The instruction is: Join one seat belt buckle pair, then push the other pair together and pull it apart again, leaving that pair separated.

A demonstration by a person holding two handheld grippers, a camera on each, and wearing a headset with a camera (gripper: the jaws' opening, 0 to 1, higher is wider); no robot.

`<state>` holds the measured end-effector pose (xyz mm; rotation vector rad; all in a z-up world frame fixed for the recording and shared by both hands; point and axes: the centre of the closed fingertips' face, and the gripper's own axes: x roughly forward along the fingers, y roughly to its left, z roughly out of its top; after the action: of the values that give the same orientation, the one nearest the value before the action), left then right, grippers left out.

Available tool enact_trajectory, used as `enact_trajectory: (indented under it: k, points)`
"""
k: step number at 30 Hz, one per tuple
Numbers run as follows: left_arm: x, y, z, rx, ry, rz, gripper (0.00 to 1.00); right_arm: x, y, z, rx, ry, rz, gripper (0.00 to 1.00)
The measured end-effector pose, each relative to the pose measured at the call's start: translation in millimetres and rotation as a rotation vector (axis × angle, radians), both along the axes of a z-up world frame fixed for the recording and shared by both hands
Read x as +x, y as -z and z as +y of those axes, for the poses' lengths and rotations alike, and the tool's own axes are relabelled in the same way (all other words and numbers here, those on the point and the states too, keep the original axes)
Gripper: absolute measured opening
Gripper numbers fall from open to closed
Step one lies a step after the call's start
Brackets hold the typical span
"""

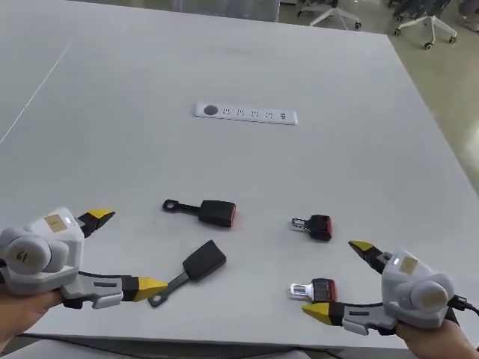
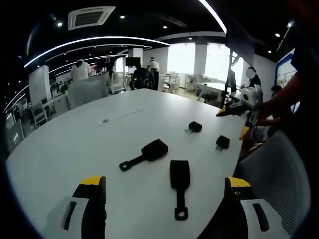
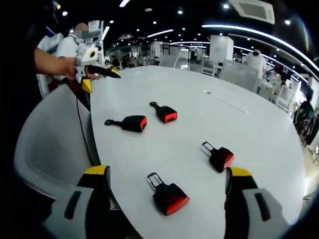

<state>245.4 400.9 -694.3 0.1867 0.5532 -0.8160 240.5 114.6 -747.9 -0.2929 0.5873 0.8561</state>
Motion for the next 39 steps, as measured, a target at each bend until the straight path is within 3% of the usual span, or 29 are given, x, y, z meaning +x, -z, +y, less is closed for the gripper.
enact_trajectory:
  k: [14, 23, 25, 33, 36, 39]
  points:
    - [1.5, 21.7, -24.2, 0.013, 0.051, 0.039, 1.00, -9.2, 16.8, -6.4, -0.034, -0.060, 0.058, 0.95]
    - [2.2, 45.6, -43.6, 0.048, 0.108, 0.081, 0.97, -10.7, 29.5, -9.0, -0.055, -0.101, 0.101, 0.91]
    - [3.0, 55.1, -47.8, 0.062, 0.123, 0.097, 0.96, -10.2, 32.9, -9.8, -0.061, -0.115, 0.111, 0.87]
    - [9.9, 85.1, -58.6, 0.109, 0.141, 0.147, 0.89, -2.7, 43.5, -15.2, -0.083, -0.133, 0.138, 0.87]
    - [11.5, 92.5, -65.0, 0.084, 0.132, 0.186, 0.87, -1.7, 47.7, -15.5, -0.085, -0.138, 0.147, 0.87]
    - [13.3, 101.3, -67.2, 0.098, 0.133, 0.203, 0.87, -3.4, 52.7, -15.7, -0.098, -0.158, 0.161, 0.85]
